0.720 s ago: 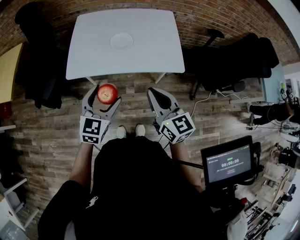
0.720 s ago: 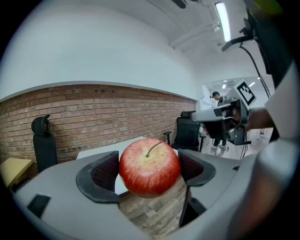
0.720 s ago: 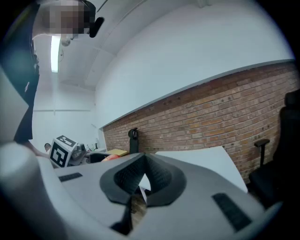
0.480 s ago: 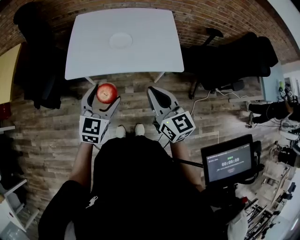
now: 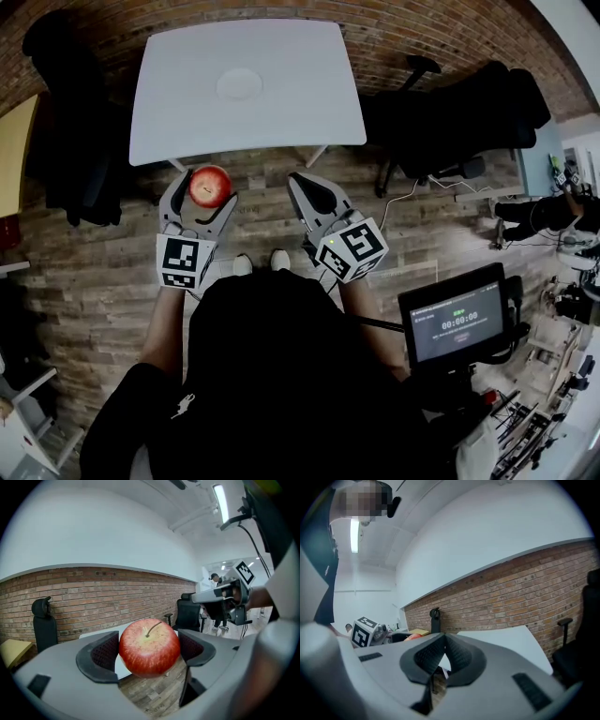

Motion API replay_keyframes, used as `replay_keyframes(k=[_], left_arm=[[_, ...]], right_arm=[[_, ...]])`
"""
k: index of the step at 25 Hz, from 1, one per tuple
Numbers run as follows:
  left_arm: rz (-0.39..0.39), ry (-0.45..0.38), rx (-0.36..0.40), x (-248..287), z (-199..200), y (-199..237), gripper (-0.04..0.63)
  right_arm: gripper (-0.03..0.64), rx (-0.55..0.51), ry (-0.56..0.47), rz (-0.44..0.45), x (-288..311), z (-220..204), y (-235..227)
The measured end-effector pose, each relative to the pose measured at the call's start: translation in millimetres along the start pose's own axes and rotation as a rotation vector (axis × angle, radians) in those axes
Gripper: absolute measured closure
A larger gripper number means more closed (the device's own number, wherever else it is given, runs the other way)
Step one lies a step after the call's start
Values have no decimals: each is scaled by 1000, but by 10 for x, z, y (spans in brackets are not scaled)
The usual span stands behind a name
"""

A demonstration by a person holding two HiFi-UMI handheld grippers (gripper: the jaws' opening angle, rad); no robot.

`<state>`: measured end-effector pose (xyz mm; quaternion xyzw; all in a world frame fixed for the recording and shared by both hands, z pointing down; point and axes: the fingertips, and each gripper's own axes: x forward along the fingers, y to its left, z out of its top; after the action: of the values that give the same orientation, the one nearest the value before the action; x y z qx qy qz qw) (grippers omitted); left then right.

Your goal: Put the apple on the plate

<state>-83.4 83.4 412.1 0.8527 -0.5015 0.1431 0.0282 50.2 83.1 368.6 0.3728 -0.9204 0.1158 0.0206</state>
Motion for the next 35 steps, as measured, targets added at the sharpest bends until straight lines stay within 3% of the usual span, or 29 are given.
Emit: replay_keyframes(k=[23, 29, 35], left_arm=[[-30, 1, -17, -155, -17, 309, 196], [-11, -9, -28, -442, -279, 400, 196], [-1, -12, -40, -512, -293, 419, 196]], right_arm=[[614, 10, 56, -11, 227, -8, 283], [614, -6, 57, -10, 232, -166, 563], [614, -20, 67, 1, 266, -138, 604]])
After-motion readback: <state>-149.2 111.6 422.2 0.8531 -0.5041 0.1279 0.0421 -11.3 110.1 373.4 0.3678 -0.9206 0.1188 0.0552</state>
